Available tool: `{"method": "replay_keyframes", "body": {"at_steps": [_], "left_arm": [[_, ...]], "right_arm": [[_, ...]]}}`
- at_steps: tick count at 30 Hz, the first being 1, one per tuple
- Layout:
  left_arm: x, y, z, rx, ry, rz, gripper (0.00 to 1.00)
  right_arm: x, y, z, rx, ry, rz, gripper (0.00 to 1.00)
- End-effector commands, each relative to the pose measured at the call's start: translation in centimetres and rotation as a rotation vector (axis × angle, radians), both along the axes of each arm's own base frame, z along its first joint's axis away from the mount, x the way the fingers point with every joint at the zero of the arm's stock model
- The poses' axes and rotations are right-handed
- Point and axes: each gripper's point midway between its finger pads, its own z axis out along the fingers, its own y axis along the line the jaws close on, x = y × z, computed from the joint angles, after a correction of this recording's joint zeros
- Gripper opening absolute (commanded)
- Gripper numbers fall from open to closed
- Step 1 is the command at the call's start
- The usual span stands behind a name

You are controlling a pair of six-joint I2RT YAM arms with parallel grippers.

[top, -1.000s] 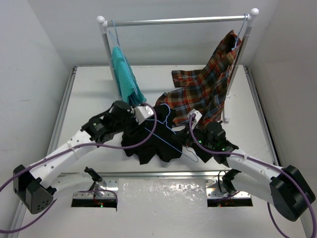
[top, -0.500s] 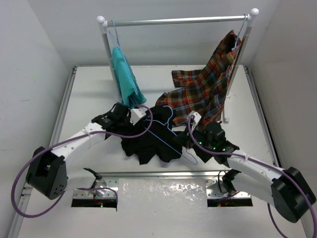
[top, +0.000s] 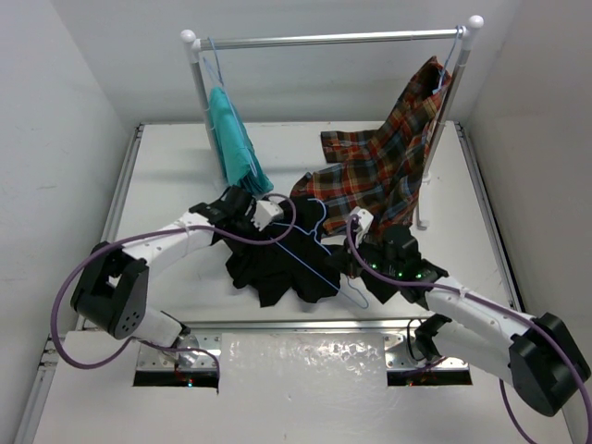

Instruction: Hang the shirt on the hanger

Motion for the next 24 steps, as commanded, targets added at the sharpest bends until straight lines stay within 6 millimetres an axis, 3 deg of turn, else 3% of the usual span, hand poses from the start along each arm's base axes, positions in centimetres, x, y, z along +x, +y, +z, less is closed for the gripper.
{"method": "replay_keyframes", "body": {"at_steps": [1, 2, 3, 4, 8, 17, 21, 24], "left_arm": [[3.6, -3.2, 6.8, -0.14, -0.14, -0.013, 0.0], [3.3, -3.2, 7.6, -0.142, -0.126, -0.019, 0.0], [4.1, -3.9, 10.0, -0.167, -0.166, -0.03, 0.0], [4.3, -4.2, 11.1, -0.179, -0.178, -0.041, 0.0], [3.6, -5.4, 13.5, -0.207, -0.181, -0.126, 0.0], [3.5, -5.6, 14.8, -0.177, -0.205, -0.173, 0.0], [3.1, -5.1, 15.0, -0.168, -0.209, -0.178, 0.0], [3.1, -4.3, 14.0, -0.129, -0.213, -0.145, 0.0]], "right_arm": [[0.6, 0.3, 2.7, -0.005, -0.086, 0.035, 0.0], [0.7, 0.6, 3.9, 0.004, -0.107, 0.045, 0.0], [0.4, 0.5, 3.8, -0.009, -0.096, 0.061, 0.0], [0.3, 0.5, 4.0, -0.021, -0.105, 0.073, 0.0], [0.3, 0.7, 5.4, -0.034, -0.131, 0.105, 0.0], [0.2, 0.5, 9.6, 0.005, -0.192, 0.091, 0.0], [-1.1, -1.6, 8.2, -0.093, -0.142, 0.064, 0.0], [-2.0, -2.8, 9.1, -0.118, -0.14, 0.04, 0.0]]}}
